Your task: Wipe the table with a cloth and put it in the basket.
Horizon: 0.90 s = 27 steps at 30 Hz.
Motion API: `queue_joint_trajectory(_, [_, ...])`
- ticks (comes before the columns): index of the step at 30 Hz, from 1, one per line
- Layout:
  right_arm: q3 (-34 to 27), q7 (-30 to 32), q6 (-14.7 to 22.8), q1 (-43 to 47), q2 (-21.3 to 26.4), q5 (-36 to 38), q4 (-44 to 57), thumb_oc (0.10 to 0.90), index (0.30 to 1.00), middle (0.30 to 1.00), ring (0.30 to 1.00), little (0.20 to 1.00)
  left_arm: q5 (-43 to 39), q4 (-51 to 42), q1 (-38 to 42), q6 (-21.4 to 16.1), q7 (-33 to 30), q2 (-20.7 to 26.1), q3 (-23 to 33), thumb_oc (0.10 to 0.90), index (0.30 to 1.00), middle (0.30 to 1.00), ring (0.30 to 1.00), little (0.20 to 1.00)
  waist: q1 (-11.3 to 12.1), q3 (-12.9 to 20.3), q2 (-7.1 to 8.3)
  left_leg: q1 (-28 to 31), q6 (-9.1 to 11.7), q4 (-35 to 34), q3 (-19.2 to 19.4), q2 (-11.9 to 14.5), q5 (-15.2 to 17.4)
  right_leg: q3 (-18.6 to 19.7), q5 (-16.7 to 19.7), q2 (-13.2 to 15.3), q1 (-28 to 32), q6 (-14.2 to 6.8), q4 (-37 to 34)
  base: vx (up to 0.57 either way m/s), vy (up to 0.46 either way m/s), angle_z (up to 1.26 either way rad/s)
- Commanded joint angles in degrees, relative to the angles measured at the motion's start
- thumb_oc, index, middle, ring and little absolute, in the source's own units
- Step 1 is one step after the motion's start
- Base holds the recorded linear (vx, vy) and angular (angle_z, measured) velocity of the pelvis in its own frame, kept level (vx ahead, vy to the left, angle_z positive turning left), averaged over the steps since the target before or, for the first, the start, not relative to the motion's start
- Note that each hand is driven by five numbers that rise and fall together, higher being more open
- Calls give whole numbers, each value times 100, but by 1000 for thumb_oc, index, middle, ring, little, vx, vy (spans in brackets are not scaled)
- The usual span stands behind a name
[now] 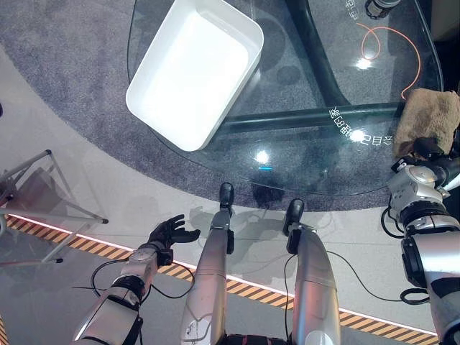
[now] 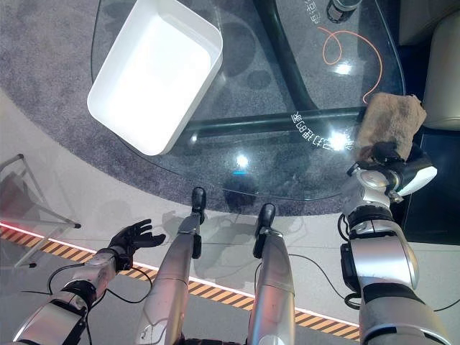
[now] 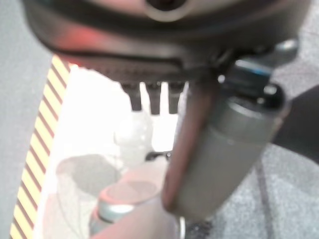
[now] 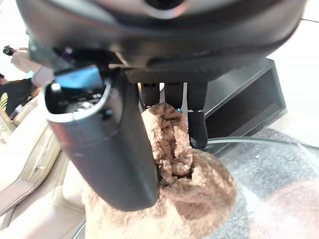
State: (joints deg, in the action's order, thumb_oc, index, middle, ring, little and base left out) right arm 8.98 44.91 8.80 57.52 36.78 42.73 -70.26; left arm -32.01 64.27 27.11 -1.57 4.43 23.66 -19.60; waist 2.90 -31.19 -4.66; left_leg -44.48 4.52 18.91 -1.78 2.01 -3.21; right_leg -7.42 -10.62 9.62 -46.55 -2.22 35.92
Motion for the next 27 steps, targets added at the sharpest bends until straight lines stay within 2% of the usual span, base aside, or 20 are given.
queue_joint_trajectory(1, [441, 549, 574, 213, 865, -1215, 778, 100, 300, 300, 300, 200, -175, 294, -178, -21, -84, 235, 18, 800, 900, 900, 900, 900, -7, 140, 33, 193, -329, 681, 329, -237, 663, -180, 665, -319, 148, -92, -614, 0, 0, 0])
queue_joint_trajectory(5, [833, 563, 271, 456, 779, -1886, 1295, 100, 300, 300, 300, 200, -165, 196, -196, -14, -120, 177, 12, 800, 900, 900, 900, 900, 10, 140, 31, 199, -325, 671, 334, -245, 666, -193, 637, -312, 160, -77, -616, 0, 0, 0])
queue_joint_trajectory(7, [927, 494, 208, 513, 759, -2046, 1379, 100, 300, 300, 300, 200, -150, 174, -200, -13, -128, 161, 13, 800, 900, 900, 900, 900, 18, 140, 30, 194, -328, 677, 340, -249, 667, -201, 632, -307, 157, -71, -614, 0, 0, 0])
queue_joint_trajectory(16, [1589, 17, -536, 661, 600, -2604, 2153, 100, 300, 300, 300, 200, -121, 45, -271, 13, -207, 104, 20, 800, 900, 900, 900, 900, 49, 140, 35, 199, -320, 675, 364, -274, 655, -246, 603, -297, 184, -28, -631, 0, 0, 0])
queue_joint_trajectory(21, [1771, -314, -738, 688, 551, -2704, 2295, 100, 300, 300, 300, 200, -82, 35, -289, -11, -217, 73, 21, 800, 900, 900, 900, 900, 60, 140, 34, 203, -319, 675, 369, -286, 649, -259, 594, -295, 190, -12, -630, 0, 0, 0])
queue_joint_trajectory(22, [1889, -558, -809, 707, 517, -2742, 2364, 100, 300, 300, 300, 200, -57, 3, -298, 1, -223, 63, 24, 800, 900, 900, 900, 900, 72, 140, 31, 200, -322, 681, 377, -286, 647, -268, 588, -292, 187, -3, -620, 0, 0, 0])
queue_joint_trajectory(25, [2132, -1004, -812, 791, 493, -2839, 2454, 100, 300, 300, 300, 200, -11, -25, -328, 0, -219, 54, 29, 800, 900, 900, 900, 900, 94, 140, 28, 211, -320, 680, 389, -290, 637, -286, 577, -293, 203, 11, -616, 0, 0, 0])
queue_joint_trajectory(27, [2176, -1071, -817, 803, 480, -2881, 2484, 100, 300, 300, 300, 200, -6, -19, -330, 0, -215, 52, 29, 800, 900, 900, 900, 900, 96, 140, 29, 219, -317, 681, 392, -290, 635, -289, 574, -292, 213, 14, -616, 0, 0, 0])
